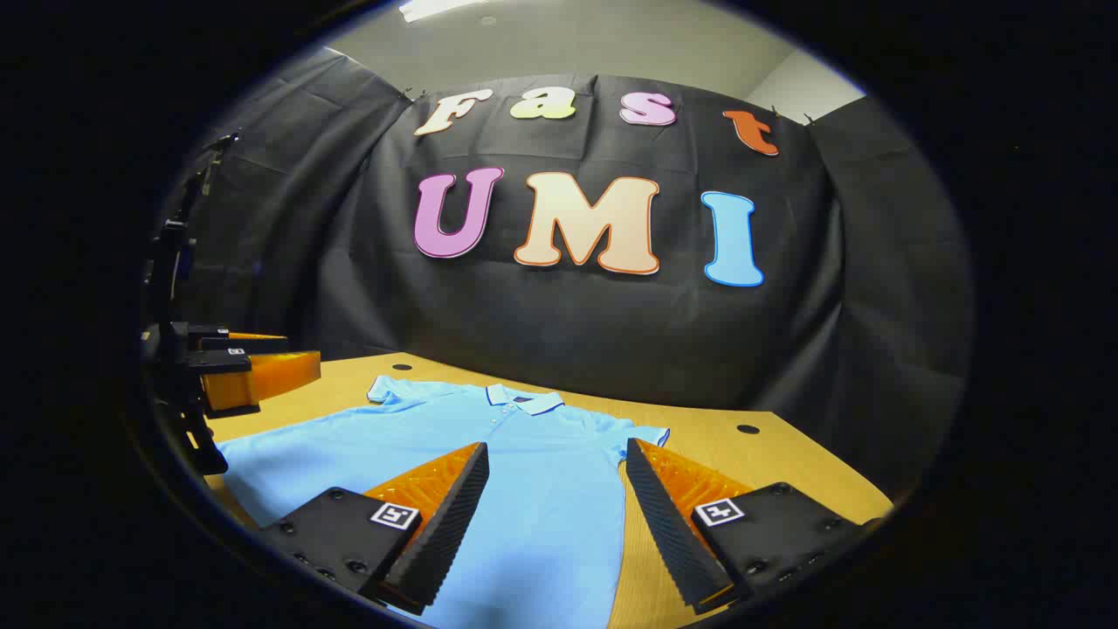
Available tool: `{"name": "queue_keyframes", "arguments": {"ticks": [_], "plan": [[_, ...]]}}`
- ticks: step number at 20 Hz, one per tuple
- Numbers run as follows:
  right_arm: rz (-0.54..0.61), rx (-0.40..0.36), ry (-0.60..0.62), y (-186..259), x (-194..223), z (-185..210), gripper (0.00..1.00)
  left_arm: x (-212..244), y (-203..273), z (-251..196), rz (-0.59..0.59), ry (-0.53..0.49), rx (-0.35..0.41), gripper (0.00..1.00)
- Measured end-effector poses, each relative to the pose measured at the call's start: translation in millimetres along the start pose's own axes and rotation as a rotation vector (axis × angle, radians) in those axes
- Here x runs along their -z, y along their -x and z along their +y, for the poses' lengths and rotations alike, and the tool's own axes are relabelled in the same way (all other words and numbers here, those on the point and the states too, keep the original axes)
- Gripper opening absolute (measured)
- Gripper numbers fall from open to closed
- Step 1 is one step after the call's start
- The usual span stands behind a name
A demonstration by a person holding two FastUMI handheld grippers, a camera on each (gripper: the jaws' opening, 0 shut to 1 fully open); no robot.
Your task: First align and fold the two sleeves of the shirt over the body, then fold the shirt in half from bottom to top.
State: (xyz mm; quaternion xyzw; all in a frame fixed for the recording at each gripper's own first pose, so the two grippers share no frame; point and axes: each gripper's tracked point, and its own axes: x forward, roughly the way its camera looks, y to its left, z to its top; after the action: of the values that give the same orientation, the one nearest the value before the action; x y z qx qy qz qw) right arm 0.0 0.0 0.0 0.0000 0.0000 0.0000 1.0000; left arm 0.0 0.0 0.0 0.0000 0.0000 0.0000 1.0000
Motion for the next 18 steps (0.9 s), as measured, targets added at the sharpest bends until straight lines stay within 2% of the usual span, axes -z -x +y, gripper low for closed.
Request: {"name": "queue_keyframes", "arguments": {"ticks": [13,18], "plan": [[0.031,0.010,-0.055,2,6,-4,0.99,10,0,-2,0.027,0.016,0.002,0.95],[0.069,-0.029,-0.065,-10,7,1,0.99,14,2,0,0.032,0.025,0.010,0.94]]}}
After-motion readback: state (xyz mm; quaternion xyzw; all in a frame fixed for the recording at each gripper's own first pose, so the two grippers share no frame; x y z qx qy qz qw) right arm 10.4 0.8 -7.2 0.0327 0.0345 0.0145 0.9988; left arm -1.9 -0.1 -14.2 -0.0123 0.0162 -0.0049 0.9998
